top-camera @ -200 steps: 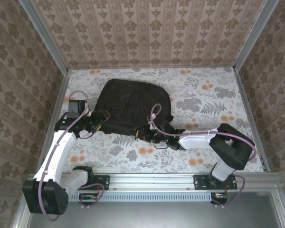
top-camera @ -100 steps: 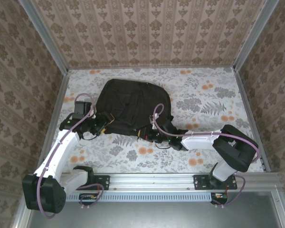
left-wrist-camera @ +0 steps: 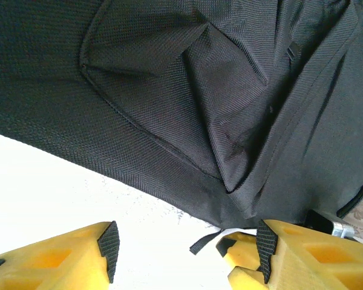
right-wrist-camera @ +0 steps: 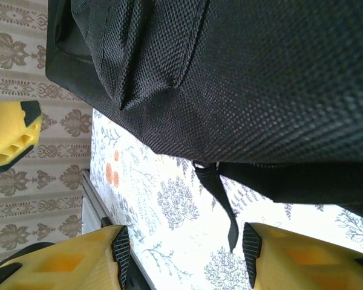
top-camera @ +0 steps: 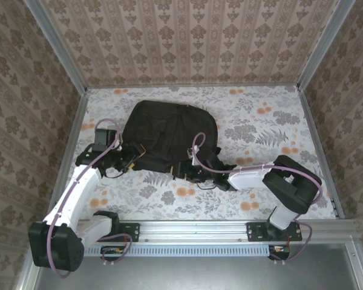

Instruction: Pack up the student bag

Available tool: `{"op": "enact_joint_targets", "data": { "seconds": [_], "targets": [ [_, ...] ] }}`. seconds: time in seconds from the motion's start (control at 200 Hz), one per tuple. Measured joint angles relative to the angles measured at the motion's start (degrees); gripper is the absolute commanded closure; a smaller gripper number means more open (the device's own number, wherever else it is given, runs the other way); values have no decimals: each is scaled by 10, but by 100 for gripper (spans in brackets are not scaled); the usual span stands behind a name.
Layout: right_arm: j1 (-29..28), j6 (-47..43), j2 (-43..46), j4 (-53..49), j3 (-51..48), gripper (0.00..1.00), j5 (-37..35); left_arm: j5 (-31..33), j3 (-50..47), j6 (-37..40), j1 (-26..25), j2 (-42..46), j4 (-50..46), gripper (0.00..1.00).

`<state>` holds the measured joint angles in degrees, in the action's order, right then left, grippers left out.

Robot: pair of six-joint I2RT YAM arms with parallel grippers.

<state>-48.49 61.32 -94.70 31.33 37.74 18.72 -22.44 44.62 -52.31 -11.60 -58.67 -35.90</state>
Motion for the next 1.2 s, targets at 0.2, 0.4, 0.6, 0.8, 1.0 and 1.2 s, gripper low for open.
{"op": "enact_joint_targets", "data": {
  "seconds": [0.2,0.4,0.6,0.8,1.0,1.2],
  "targets": [
    [-9,-24,26,-40,0,42,-6,0,0,0,0,13,0,35],
    [-75,-78,150,-127,-19,24,-108,1,1,0,1,14,-1,35],
    [-124,-89,97,-28,-74,19,-185,-3,13,0,9,14,-1,35],
    [-192,-100,-12,125,-105,22,-283,-19,21,11,31,25,-8,35],
    [-193,-97,-74,224,-93,27,-324,-34,21,17,49,51,-16,35],
    [-156,-86,-74,225,-65,39,-322,-44,21,18,57,56,-16,35]
  ]
}}
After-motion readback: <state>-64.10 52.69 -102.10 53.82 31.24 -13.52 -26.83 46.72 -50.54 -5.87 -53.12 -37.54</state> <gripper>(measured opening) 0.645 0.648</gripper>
